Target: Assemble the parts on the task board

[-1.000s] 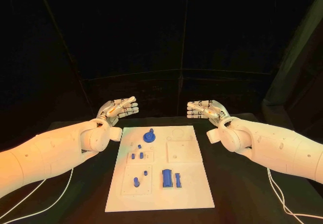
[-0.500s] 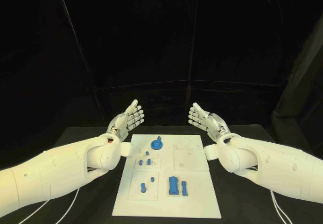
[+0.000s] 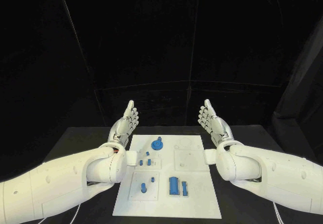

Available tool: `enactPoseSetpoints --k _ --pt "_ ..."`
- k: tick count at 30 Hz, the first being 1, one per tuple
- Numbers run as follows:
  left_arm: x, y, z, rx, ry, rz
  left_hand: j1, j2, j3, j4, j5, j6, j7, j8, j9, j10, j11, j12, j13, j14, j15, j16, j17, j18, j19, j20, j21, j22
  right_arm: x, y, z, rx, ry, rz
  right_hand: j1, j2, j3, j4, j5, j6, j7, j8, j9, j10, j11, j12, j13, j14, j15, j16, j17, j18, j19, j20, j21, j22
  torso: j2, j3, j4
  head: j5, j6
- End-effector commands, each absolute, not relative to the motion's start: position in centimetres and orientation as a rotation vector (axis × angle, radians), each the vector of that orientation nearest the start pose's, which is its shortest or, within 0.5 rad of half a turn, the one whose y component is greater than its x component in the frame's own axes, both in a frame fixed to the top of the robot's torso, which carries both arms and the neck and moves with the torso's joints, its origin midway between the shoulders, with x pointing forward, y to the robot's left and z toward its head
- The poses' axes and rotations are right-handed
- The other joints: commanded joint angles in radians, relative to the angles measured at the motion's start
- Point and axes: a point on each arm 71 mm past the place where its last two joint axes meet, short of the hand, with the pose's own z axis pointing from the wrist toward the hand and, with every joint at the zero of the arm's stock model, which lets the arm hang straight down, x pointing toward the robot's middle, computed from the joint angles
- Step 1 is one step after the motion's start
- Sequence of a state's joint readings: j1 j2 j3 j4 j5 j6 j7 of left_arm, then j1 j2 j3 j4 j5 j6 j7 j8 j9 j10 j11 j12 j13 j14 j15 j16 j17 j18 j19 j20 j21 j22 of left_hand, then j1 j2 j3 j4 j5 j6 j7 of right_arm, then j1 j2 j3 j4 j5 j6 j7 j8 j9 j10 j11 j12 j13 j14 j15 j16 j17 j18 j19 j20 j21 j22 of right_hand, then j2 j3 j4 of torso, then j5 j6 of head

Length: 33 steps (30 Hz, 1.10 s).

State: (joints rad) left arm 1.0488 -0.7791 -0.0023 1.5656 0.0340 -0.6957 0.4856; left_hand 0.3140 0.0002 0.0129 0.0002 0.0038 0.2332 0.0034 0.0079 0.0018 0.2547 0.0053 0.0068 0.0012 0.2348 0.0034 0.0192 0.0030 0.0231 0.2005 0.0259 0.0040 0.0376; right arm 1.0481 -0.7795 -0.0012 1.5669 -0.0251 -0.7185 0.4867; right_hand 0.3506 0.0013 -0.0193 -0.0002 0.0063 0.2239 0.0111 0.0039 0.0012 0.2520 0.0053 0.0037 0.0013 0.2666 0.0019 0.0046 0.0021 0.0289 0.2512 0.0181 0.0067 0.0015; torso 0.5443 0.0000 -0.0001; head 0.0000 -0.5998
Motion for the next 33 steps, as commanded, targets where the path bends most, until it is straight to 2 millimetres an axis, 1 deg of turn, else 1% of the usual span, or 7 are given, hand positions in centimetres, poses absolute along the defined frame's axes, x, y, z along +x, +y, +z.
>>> enactPoseSetpoints --k 1,16,18,20,21,23,33 --pt "46.18 19.24 -22.42 -1.209 1.218 -1.229 -0.103 0.000 -0.013 0.000 -0.004 -0.076 -0.003 -0.008 -0.002 -0.084 -0.005 -0.007 -0.001 -0.077 -0.003 -0.019 -0.003 -0.023 -0.066 -0.026 -0.004 -0.038 46.18 -19.24 -22.42 1.209 1.218 1.229 -0.115 -0.001 0.019 0.000 -0.006 -0.073 -0.011 -0.004 -0.001 -0.083 -0.005 -0.004 -0.001 -0.088 -0.002 -0.005 -0.002 -0.029 -0.082 -0.018 -0.007 -0.002 0.000 0.0000 0.0001 0.000 0.000" --pt "46.18 19.24 -22.42 -1.209 1.218 -1.229 -0.201 0.000 -0.013 0.000 -0.004 -0.149 -0.003 -0.008 -0.002 -0.163 -0.005 -0.007 -0.001 -0.150 -0.003 -0.019 -0.003 -0.023 -0.126 -0.026 -0.004 -0.038 46.18 -19.24 -22.42 1.209 1.218 1.229 -0.222 -0.001 0.019 0.000 -0.006 -0.141 -0.011 -0.004 -0.001 -0.160 -0.005 -0.004 -0.001 -0.170 -0.002 -0.005 -0.002 -0.029 -0.159 -0.018 -0.007 -0.002 0.000 0.0000 0.0001 0.000 0.000" --pt "46.18 19.24 -22.42 -1.209 1.218 -1.229 -0.233 0.000 -0.013 0.000 -0.004 -0.233 -0.003 -0.008 -0.002 -0.255 -0.005 -0.007 -0.001 -0.235 -0.003 -0.019 -0.003 -0.023 -0.201 -0.026 -0.004 -0.038 46.18 -19.24 -22.42 1.209 1.218 1.229 -0.232 -0.001 0.019 0.000 -0.006 -0.146 -0.011 -0.004 -0.001 -0.165 -0.005 -0.004 -0.001 -0.175 -0.002 -0.005 -0.002 -0.029 -0.165 -0.018 -0.007 -0.002 0.000 0.0000 0.0001 0.000 0.000" --pt "46.18 19.24 -22.42 -1.209 1.218 -1.229 -0.314 0.000 -0.013 0.000 -0.004 -0.233 -0.003 -0.008 -0.002 -0.255 -0.005 -0.007 -0.001 -0.235 -0.003 -0.019 -0.003 -0.023 -0.201 -0.026 -0.004 -0.038 46.18 -19.24 -22.42 1.209 1.218 1.229 -0.247 -0.001 0.019 0.000 -0.006 -0.224 -0.011 -0.004 -0.001 -0.178 -0.005 -0.004 -0.001 -0.190 -0.002 -0.005 -0.002 -0.029 -0.179 -0.018 -0.007 -0.002 0.000 0.0000 0.0001 0.000 0.000" --pt "46.18 19.24 -22.42 -1.209 1.218 -1.229 -0.314 0.000 -0.013 0.000 -0.004 -0.233 -0.003 -0.008 -0.002 -0.255 -0.005 -0.007 -0.001 -0.235 -0.003 -0.019 -0.003 -0.023 -0.201 -0.026 -0.004 -0.038 46.18 -19.24 -22.42 1.209 1.218 1.229 -0.265 -0.001 0.019 0.000 -0.006 -0.224 -0.011 -0.004 -0.001 -0.252 -0.005 -0.004 -0.001 -0.267 -0.002 -0.005 -0.002 -0.029 -0.251 -0.018 -0.007 -0.002 0.000 0.0000 0.0001 0.000 0.000" --pt "46.18 19.24 -22.42 -1.209 1.218 -1.229 -0.314 0.000 -0.013 0.000 -0.004 -0.233 -0.003 -0.008 -0.002 -0.255 -0.005 -0.007 -0.001 -0.235 -0.003 -0.019 -0.003 -0.023 -0.201 -0.026 -0.004 -0.038 46.18 -19.24 -22.42 1.209 1.218 1.229 -0.351 -0.001 0.019 0.000 -0.006 -0.224 -0.011 -0.004 -0.001 -0.252 -0.005 -0.004 -0.001 -0.267 -0.002 -0.005 -0.002 -0.029 -0.251 -0.018 -0.007 -0.002 0.000 0.0000 0.0001 0.000 0.000" --pt "46.18 19.24 -22.42 -1.209 1.218 -1.229 -0.314 0.000 -0.013 0.000 -0.004 -0.233 -0.003 -0.008 -0.002 -0.255 -0.005 -0.007 -0.001 -0.235 -0.003 -0.019 -0.003 -0.023 -0.201 -0.026 -0.004 -0.038 46.18 -19.24 -22.42 1.209 1.218 1.229 -0.351 -0.001 0.019 0.000 -0.006 -0.224 -0.011 -0.004 -0.001 -0.252 -0.005 -0.004 -0.001 -0.267 -0.002 -0.005 -0.002 -0.029 -0.251 -0.018 -0.007 -0.002 0.000 0.0000 0.0001 0.000 0.000"
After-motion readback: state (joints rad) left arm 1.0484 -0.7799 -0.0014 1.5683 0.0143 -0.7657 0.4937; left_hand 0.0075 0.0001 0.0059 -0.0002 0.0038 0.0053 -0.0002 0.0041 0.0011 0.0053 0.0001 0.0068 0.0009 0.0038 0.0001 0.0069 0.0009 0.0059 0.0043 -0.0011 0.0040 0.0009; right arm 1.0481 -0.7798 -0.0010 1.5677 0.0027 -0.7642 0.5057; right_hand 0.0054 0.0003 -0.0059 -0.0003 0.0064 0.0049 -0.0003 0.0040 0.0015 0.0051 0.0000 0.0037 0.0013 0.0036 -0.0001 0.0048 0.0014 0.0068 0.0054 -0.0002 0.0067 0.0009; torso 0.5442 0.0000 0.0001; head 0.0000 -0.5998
